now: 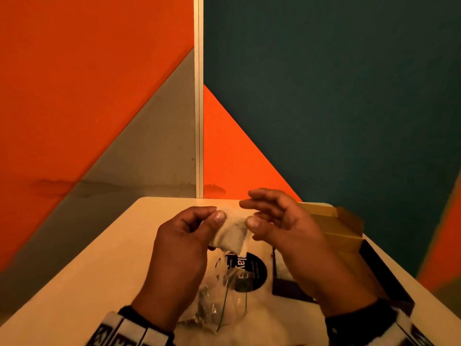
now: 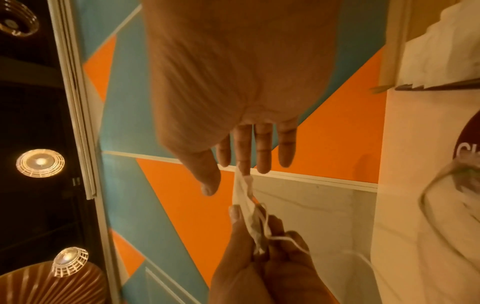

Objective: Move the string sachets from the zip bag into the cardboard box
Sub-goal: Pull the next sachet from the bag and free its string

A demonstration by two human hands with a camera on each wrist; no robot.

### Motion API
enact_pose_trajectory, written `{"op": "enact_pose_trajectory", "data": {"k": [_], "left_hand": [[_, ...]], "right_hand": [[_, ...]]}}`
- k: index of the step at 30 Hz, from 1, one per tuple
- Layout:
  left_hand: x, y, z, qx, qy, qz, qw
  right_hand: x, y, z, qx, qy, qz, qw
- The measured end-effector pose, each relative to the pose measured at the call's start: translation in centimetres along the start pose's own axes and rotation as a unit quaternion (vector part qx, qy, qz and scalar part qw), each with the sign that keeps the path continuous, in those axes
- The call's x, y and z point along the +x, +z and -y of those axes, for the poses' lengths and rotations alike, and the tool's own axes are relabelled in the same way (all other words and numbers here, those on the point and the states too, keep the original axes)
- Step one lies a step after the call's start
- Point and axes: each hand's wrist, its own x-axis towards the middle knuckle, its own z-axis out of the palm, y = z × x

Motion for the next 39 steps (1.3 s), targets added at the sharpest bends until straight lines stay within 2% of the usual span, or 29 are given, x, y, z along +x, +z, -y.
{"op": "enact_pose_trajectory", "data": {"k": [6,11,17,24,31,34,39], "left_hand": [[-0.7,0.7,-0.1,-0.017,0.002,0.008,1.0],[-0.6,0.9,-0.1,-0.036,-0.007,-0.018,0.999],[-0.8,0.8,-0.5,0.004,-0.023,-0.007,1.0],[-0.5,0.3,-0.5,0.031,-0.034,-0.024,0.999],[-0.3,0.3,-0.2,0.05,-0.044,-0.016,0.998],[-0.1,0.1,-0.1,0.054,-0.05,-0.016,0.997],[0.1,0.1,0.0,0.051,-0.057,-0.005,0.997]], "right_hand": [[-0.3,1.4,-0.6,0.027,-0.001,0.024,0.999],[-0.1,1.4,-1.0,-0.012,0.014,-0.017,1.0],[0.2,0.4,-0.7,-0.036,0.029,-0.06,0.997],[0.8,-5.9,0.1,-0.039,0.078,-0.146,0.985],[2.3,-12.0,-3.4,-0.127,0.147,-0.159,0.968],[4.4,-13.8,-6.2,-0.223,0.19,-0.151,0.944],[7.1,-16.2,-10.8,-0.285,0.264,-0.126,0.913]]}}
